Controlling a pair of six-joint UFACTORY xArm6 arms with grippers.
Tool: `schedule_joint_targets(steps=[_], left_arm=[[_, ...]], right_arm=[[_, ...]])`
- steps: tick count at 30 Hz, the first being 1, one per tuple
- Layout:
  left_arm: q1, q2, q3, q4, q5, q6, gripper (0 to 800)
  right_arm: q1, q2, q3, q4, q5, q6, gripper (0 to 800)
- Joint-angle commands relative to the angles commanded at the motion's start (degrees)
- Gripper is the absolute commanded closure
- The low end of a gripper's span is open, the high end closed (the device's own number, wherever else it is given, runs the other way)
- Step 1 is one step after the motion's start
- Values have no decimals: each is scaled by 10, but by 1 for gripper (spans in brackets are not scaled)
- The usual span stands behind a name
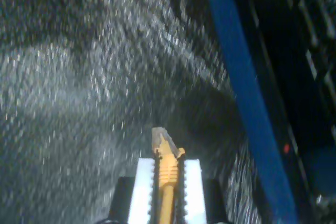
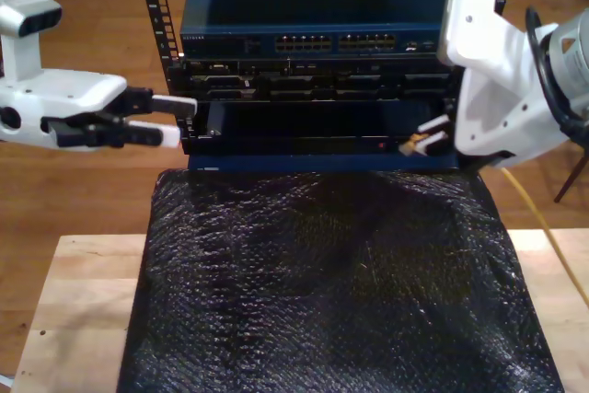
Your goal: Grab the cable and plug it in
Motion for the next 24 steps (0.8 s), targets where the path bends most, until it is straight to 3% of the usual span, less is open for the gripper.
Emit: schedule_joint_targets(steps=[5,9,14,24], left_arm=[[27,-15,-7,115,-37,67,3],[37,-40,-1,222,-57,133,3],[98,-48,17,329,-58,216,1],[264,-47,61,433,-58,527,1]], right_arm=[[-7,4,21,-49,5,17,800],[-11,3,52,-61,5,26,800],[-11,1,90,-66,3,42,800],[-9,17,89,-67,3,52,800]])
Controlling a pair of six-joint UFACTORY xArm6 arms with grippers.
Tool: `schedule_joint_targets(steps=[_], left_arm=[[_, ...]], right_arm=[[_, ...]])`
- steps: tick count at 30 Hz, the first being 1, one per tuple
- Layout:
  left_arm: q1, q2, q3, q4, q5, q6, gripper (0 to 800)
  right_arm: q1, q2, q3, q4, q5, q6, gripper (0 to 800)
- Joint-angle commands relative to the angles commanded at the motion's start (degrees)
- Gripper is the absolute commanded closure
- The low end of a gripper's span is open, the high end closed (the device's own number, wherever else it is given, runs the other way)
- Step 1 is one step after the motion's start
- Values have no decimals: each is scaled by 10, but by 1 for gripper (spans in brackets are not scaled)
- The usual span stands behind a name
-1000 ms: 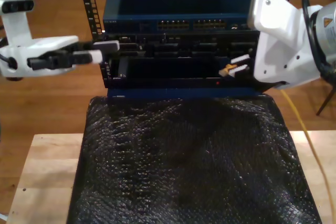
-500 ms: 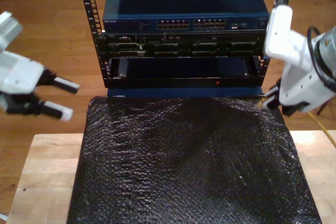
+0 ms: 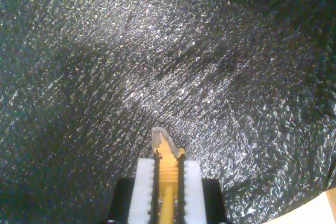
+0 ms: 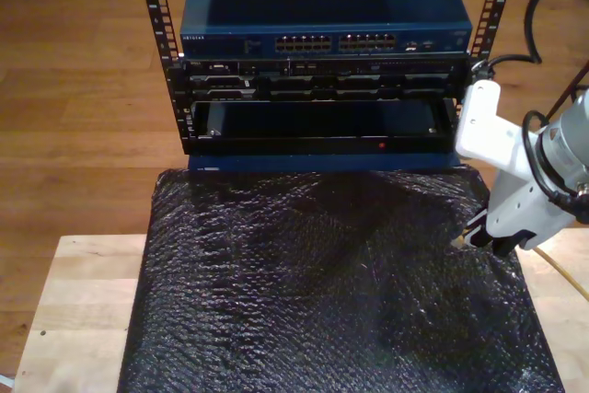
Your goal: Grab the cable and plug it in
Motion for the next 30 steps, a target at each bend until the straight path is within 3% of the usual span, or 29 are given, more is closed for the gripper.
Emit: schedule_joint_targets(steps=[12,23,27,30], left_arm=[[120,-11,117,149,-6,219,1],[165,-79,262,197,-121,264,1],[179,-106,319,209,-185,266,1],[180,-123,341,210,-204,273,1]], right_arm=[[-1,4,16,-22,-2,0,800],[-1,6,18,-21,-2,1,800],[-2,6,18,-22,-2,1,800],[-7,6,24,-21,-2,1,800]])
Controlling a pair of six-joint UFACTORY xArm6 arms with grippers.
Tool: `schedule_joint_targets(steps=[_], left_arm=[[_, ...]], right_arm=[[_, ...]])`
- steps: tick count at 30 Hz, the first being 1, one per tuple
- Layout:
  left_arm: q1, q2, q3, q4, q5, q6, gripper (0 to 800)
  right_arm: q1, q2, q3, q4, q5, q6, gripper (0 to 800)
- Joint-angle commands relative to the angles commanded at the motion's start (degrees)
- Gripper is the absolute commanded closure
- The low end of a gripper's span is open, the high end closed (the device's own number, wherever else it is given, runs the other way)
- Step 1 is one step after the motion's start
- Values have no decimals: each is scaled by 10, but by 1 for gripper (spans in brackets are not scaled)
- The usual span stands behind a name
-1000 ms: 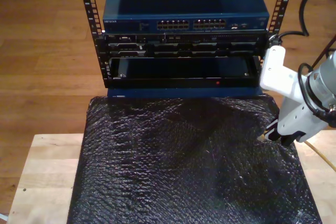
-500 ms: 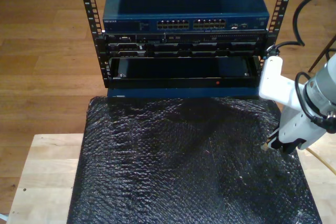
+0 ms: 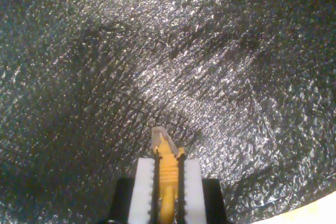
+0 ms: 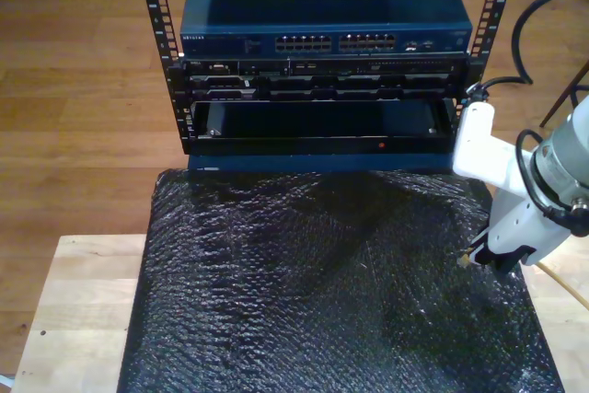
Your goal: Grab the cable and plug it in
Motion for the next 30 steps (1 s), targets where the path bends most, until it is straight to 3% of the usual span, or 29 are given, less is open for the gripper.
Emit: schedule_joint_targets(steps=[6,12,16,25,30], left_arm=[[19,-15,33,0,-43,11,1],[53,-15,100,1,-174,15,0],[58,-10,136,-2,-228,16,0],[58,-7,135,-1,-232,16,0],[58,-6,135,-1,-232,16,0]], right_arm=[[0,0,5,0,-1,1,800],[0,0,20,1,-15,1,800],[-1,-4,27,1,-29,1,800],[-1,-34,26,-1,-39,-2,800],[-2,-38,43,-31,-76,-2,800]])
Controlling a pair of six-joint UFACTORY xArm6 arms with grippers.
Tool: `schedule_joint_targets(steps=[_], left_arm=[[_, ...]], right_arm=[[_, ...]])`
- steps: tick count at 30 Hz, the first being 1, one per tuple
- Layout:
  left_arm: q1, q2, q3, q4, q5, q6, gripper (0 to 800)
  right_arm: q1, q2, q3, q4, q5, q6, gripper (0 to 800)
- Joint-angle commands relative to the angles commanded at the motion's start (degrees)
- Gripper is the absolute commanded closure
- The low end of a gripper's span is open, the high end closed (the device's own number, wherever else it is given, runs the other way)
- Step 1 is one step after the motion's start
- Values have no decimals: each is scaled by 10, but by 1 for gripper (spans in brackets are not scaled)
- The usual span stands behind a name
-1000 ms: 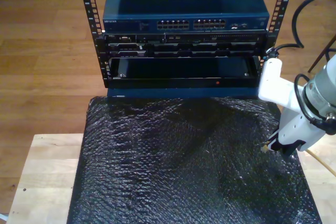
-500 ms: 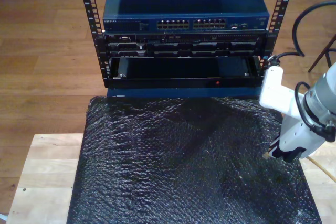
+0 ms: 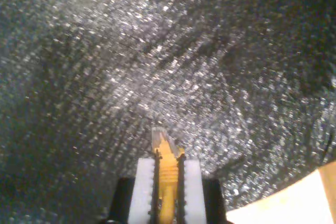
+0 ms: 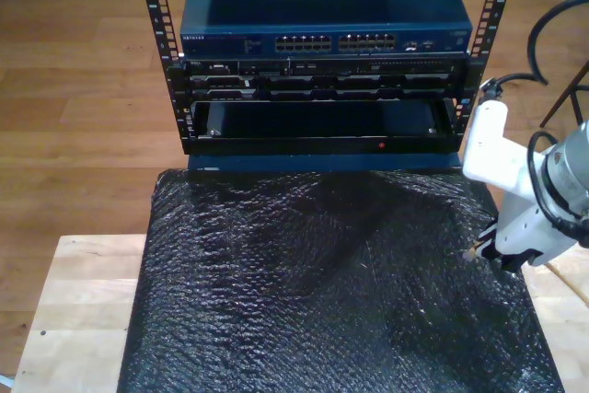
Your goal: Grab the cable and plug it in
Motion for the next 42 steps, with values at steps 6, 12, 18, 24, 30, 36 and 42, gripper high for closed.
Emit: schedule_joint_targets(steps=[6,12,18,24,30,36,42], left_arm=[[0,0,0,-1,0,0,0],[0,0,0,-1,0,0,0],[0,0,0,-1,0,0,0],[0,0,0,-1,0,0,0],[0,0,0,0,0,0,0],[0,0,0,0,0,0,0],[0,0,0,0,0,0,0]], right_arm=[[2,6,10,-9,-44,-1,800],[2,5,33,-8,-113,0,800],[5,8,62,-9,-190,-1,800],[6,67,55,-62,-276,-2,800],[5,73,64,-136,-351,-2,800],[5,92,74,-144,-439,-2,800],[12,138,93,-150,-580,-3,800]])
